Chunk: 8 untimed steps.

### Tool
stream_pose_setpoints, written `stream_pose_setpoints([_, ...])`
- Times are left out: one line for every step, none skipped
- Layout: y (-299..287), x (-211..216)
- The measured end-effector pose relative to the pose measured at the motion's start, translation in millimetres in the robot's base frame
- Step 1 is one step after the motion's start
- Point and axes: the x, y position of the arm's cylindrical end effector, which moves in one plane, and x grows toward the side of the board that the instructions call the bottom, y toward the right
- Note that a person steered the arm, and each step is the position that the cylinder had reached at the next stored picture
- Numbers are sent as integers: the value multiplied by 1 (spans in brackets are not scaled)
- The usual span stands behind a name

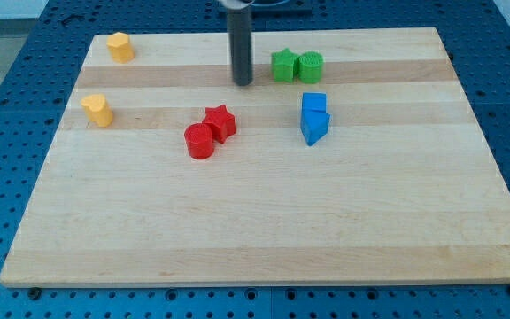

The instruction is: Push the yellow heart towards the yellow hexagon

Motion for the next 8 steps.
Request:
stream_pose_setpoints([-35, 38])
stream_pose_setpoints([-74, 68])
stream_pose_setpoints([-111, 110])
stream_pose_setpoints([-184, 120])
stream_pose_setpoints([-229, 107])
stream_pose_setpoints([-220, 86])
stream_pose_setpoints([-191, 61])
stream_pose_setpoints([-173, 45])
